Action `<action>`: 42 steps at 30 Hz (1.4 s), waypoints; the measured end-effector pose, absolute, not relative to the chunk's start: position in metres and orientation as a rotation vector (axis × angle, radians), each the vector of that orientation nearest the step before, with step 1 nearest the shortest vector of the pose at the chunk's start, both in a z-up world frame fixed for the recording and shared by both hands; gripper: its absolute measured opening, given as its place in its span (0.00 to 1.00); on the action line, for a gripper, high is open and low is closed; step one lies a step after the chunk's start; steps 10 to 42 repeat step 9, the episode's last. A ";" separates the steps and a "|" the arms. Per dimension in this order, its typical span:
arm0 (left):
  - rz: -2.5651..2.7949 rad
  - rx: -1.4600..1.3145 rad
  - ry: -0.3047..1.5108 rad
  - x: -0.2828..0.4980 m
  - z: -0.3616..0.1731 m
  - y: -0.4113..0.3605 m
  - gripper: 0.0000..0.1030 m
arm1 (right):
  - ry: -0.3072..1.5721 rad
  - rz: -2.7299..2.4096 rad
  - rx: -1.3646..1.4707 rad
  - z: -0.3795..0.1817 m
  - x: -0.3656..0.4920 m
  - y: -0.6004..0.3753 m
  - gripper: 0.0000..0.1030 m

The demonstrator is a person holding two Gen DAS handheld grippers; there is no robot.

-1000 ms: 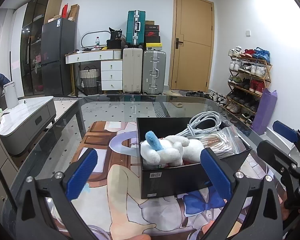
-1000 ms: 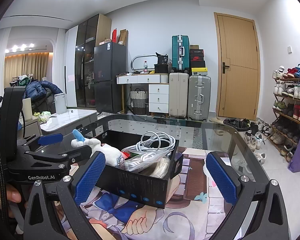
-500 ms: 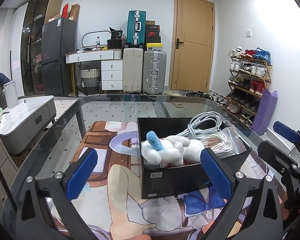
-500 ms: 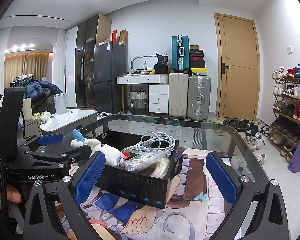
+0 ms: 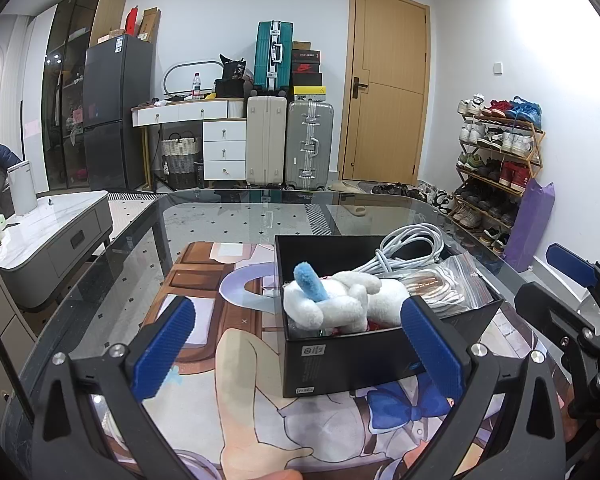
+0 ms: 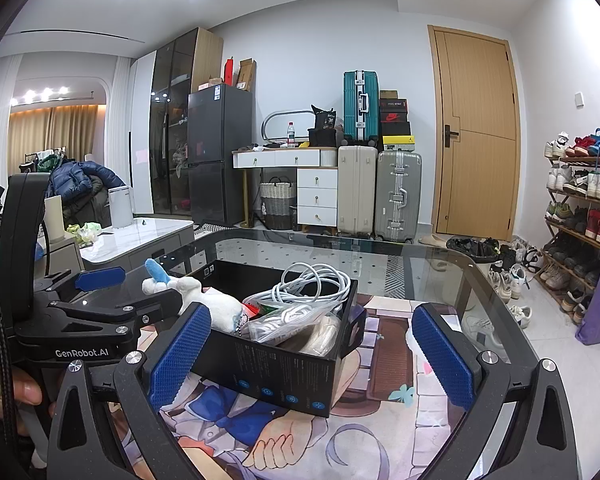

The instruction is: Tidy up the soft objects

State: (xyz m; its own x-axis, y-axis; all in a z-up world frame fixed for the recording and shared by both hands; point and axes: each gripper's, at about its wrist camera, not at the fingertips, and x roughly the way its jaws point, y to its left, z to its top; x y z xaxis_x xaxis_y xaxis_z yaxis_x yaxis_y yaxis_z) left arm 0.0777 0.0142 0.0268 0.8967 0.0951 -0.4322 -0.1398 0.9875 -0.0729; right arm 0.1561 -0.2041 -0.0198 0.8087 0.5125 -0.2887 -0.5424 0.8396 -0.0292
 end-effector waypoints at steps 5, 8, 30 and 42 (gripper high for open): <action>0.122 -0.104 0.443 0.077 0.027 0.014 1.00 | 0.277 0.566 -0.112 -0.020 0.156 -0.204 0.99; 0.127 -0.102 0.441 0.077 0.027 0.014 1.00 | 0.277 0.566 -0.112 -0.020 0.156 -0.204 0.99; 0.126 -0.102 0.440 0.077 0.027 0.014 1.00 | 0.277 0.565 -0.112 -0.020 0.156 -0.204 0.99; 0.126 -0.102 0.440 0.077 0.027 0.014 1.00 | 0.277 0.565 -0.112 -0.020 0.156 -0.204 0.99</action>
